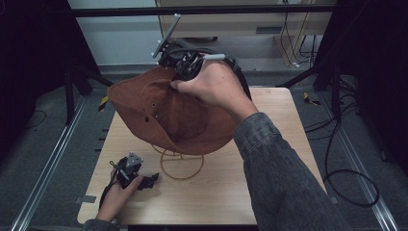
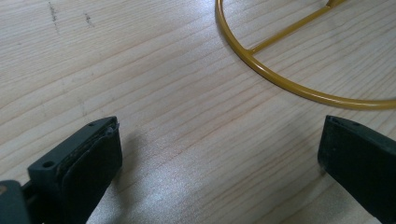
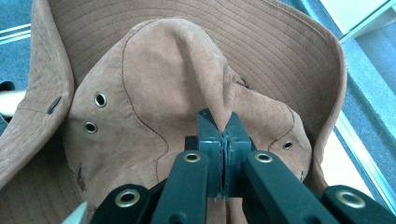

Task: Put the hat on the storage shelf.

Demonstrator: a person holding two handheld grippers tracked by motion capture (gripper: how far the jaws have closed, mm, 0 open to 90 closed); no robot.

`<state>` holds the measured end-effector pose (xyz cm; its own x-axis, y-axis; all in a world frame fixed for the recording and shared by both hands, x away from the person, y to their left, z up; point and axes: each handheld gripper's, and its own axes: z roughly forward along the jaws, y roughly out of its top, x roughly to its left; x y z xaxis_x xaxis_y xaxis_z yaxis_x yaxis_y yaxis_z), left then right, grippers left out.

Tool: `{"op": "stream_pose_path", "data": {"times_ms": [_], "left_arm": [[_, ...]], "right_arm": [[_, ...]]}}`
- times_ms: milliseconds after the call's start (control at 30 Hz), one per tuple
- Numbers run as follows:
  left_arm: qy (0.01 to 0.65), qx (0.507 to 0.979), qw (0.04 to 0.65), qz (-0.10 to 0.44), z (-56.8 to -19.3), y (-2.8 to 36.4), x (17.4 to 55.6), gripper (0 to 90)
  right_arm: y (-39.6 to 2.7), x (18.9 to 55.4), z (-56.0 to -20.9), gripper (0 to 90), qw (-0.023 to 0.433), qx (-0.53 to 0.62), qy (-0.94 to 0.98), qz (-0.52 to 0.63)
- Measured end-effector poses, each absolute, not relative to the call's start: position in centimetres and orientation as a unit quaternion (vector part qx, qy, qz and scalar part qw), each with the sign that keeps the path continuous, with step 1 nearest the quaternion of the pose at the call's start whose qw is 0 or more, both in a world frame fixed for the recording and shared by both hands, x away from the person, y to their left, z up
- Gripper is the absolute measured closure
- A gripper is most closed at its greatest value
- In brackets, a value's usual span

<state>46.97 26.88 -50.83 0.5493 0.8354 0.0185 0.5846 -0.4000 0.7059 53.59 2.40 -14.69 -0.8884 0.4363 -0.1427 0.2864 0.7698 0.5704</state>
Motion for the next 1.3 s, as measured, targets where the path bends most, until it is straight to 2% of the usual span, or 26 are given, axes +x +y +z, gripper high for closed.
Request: {"op": "stream_pose_path", "data": {"times_ms": [1300], "left_arm": [[0.435, 0.815, 0.332, 0.188, -50.8, 26.9, 47.0, 0.0]], "right_arm": [[2.8, 53.2, -16.2, 88.6, 0.118, 0.186, 0.930, 0.294]]}}
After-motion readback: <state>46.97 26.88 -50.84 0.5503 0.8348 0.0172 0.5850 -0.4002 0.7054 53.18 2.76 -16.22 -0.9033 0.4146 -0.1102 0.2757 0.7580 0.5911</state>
